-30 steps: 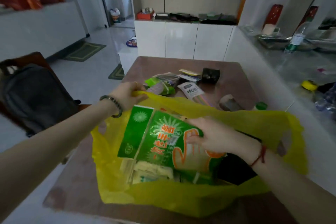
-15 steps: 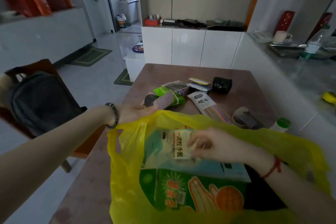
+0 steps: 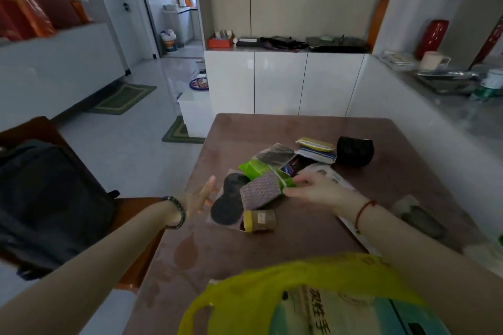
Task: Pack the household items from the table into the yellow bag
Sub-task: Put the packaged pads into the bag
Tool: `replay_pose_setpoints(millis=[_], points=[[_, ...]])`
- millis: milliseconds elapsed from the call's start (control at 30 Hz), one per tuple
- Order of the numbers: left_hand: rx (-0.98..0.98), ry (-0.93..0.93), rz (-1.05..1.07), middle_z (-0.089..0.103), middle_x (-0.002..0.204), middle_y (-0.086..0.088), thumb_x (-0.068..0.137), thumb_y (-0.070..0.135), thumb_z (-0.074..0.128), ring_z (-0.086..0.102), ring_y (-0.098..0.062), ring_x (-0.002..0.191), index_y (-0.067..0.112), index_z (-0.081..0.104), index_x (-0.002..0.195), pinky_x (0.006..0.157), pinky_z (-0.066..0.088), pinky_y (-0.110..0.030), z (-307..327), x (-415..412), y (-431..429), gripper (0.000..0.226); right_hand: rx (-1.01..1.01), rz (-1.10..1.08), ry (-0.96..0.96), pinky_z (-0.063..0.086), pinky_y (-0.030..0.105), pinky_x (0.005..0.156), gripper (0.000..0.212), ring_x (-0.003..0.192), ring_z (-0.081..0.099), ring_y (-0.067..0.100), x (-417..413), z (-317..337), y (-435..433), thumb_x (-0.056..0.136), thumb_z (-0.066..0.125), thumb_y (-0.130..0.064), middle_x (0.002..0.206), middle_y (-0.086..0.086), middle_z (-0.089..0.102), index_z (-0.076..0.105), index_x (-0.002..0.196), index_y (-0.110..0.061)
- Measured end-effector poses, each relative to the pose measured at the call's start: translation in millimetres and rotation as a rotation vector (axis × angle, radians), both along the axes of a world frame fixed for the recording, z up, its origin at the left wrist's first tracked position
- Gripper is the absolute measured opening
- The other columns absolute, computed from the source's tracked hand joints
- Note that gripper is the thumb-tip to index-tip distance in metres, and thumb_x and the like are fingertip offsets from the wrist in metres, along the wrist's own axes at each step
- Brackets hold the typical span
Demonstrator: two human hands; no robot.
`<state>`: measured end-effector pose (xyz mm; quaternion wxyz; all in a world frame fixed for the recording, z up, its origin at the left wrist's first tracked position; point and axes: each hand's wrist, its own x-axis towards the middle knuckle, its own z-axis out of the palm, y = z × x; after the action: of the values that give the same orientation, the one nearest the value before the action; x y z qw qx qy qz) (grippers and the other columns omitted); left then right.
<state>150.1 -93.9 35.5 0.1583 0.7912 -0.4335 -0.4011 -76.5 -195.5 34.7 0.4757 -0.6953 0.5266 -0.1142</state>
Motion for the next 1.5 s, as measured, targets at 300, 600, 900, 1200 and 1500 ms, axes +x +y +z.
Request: replay_pose_setpoints(millis=[300,600,900,1200,1500], points=[[-0.031,0.093,0.202,0.038,0.144,-0.016,0.091,0.043,0.041,0.041,-0.031,0.129,0.004,0.033,0.136,0.107,0.036,-0.040,-103.1,28.2,-74.7,0.060,0.089,-0.201,0.017,0.048,0.031,0.091,0.056,0.118,0.054,0.026,74.0,-91.3,-42.8,0.080,0.069,-0.026,0.130,0.013,0.056,0.047,0.125,-0.002],[0.011,-0.030,0.260,0.054,0.125,-0.021,0.080,0.031,0.065,0.052,-0.035,0.114,-0.002,0.045,0.123,0.093,0.046,-0.042,-146.0,37.9,-107.8,0.057,0.041,-0.339,-0.130,0.048,0.030,0.080,0.038,0.104,0.060,0.026,90.5,-125.9,-46.4,0.080,0.070,-0.023,0.116,0.012,0.063,0.056,0.112,-0.006],[-0.169,-0.110,0.224,0.058,0.123,-0.019,0.090,0.019,0.053,0.054,-0.034,0.112,-0.001,0.048,0.123,0.094,0.044,-0.040,-107.3,29.7,-85.7,0.039,-0.054,-0.367,-0.279,0.049,0.028,0.068,0.022,0.088,0.061,0.020,72.8,-89.5,-37.5,0.077,0.072,-0.022,0.091,0.003,0.064,0.061,0.092,-0.012],[-0.620,0.468,0.155,0.067,0.076,0.000,0.089,0.000,0.048,0.063,-0.018,0.076,0.011,0.053,0.090,0.064,0.055,-0.021,7.5,-5.7,-19.2,0.012,0.107,-0.288,-0.770,0.049,0.046,0.095,0.008,0.101,0.063,0.020,45.7,17.6,15.8,0.087,0.060,-0.022,0.106,0.001,0.066,0.060,0.094,-0.026],[-0.543,0.431,-0.209,0.057,0.110,0.004,0.072,0.070,0.045,0.052,-0.021,0.119,0.029,0.062,0.111,0.104,0.039,-0.035,78.6,-95.3,35.6,0.059,-0.456,-0.287,-0.844,0.057,0.031,0.075,0.019,0.096,0.066,0.022,-38.0,116.8,86.2,0.083,0.065,-0.028,0.114,0.013,0.064,0.047,0.089,-0.030]])
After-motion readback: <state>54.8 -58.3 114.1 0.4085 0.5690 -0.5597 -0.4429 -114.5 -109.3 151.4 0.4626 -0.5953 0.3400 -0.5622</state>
